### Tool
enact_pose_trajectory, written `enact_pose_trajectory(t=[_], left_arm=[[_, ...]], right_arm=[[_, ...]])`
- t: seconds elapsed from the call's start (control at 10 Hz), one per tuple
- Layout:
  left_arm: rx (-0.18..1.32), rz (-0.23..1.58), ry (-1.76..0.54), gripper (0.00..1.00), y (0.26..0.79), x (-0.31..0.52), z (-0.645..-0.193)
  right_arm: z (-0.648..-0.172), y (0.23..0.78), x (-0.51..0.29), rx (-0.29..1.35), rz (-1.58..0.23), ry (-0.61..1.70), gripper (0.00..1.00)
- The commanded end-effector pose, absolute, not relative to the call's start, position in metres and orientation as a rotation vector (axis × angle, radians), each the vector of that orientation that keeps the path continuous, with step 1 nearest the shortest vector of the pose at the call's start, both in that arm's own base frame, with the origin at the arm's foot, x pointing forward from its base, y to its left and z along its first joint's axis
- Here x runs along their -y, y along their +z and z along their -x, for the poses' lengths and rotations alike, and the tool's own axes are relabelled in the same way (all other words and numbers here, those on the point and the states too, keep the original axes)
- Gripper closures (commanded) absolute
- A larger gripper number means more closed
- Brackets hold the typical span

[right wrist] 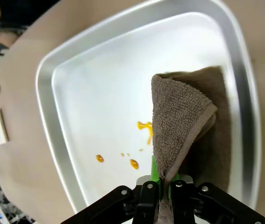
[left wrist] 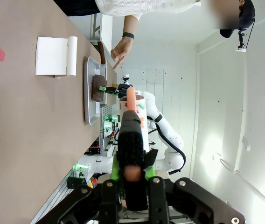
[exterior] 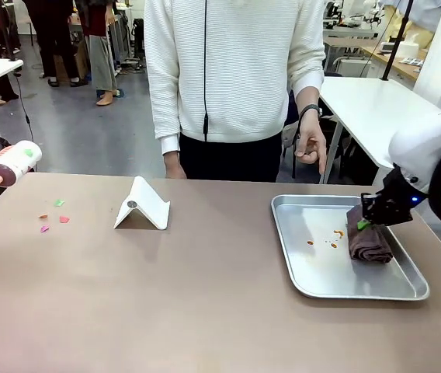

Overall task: Clean the surface of the table.
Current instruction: If a person points to the right, clean the right side of the table with your right hand, and if they point to the left, clean the left side with your left hand.

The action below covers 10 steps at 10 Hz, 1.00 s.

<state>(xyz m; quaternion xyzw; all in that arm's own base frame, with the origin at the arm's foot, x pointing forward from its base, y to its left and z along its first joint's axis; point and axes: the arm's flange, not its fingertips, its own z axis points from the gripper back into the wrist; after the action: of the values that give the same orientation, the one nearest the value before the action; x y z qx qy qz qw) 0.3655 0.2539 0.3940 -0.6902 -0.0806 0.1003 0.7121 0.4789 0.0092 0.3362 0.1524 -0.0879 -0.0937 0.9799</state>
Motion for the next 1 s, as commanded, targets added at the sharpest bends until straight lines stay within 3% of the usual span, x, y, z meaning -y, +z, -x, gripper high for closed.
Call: enact_pose_trajectory(t=[0.0,0.9], left_arm=[[0.182,1.533,0.219,1.0,0.396,-0.254,-0.364],[0.182,1.533,0.219,1.0,0.396,-0.254,-0.364]], right_arm=[[-0.492,0.323,-0.019,0.148,-0.374,-0.121,0.93],[-0.5,0.29,-0.116,0.052,-0.515,0.099,0.93]])
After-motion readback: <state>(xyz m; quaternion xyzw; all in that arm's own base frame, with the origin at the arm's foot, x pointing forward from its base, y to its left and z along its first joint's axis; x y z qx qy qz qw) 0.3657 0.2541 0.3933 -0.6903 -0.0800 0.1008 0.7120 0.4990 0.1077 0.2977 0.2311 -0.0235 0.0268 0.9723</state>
